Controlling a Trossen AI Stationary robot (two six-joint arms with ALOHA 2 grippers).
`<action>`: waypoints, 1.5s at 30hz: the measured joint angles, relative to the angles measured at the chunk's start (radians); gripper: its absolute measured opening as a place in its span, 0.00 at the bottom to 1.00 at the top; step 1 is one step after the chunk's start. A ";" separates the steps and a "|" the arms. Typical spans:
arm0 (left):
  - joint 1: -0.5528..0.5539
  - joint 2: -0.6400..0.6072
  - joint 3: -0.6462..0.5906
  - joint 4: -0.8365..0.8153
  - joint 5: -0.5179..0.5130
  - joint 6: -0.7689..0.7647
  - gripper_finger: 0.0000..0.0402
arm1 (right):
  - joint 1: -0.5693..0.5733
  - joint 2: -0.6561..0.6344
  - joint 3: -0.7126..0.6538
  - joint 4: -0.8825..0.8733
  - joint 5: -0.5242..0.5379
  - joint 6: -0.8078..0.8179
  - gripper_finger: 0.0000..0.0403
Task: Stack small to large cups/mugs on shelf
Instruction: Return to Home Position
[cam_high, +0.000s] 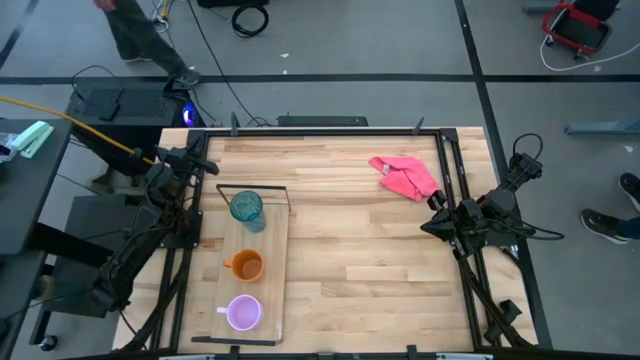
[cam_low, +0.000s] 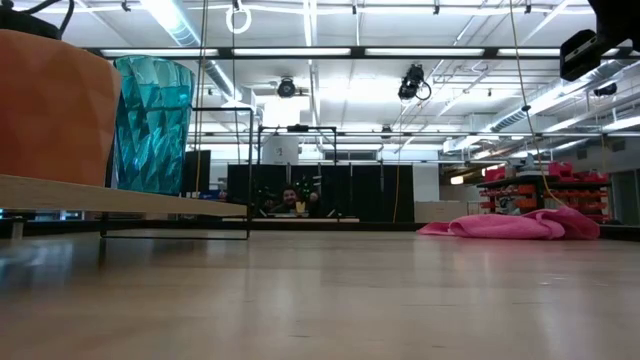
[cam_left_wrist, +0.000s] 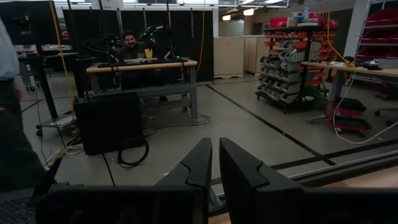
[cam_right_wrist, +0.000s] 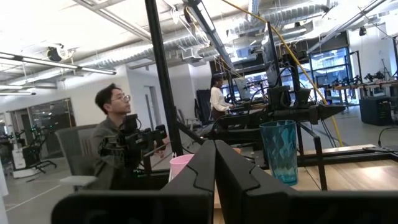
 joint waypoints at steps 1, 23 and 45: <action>0.000 0.000 0.000 0.000 0.000 0.000 0.10 | 0.000 0.000 0.000 0.000 0.000 0.000 0.03; 0.000 0.000 0.000 0.000 0.000 0.000 0.10 | 0.000 0.000 0.000 0.000 0.000 0.000 0.03; 0.000 0.000 0.000 0.000 0.000 0.000 0.09 | 0.000 0.000 0.000 0.000 0.000 0.000 0.03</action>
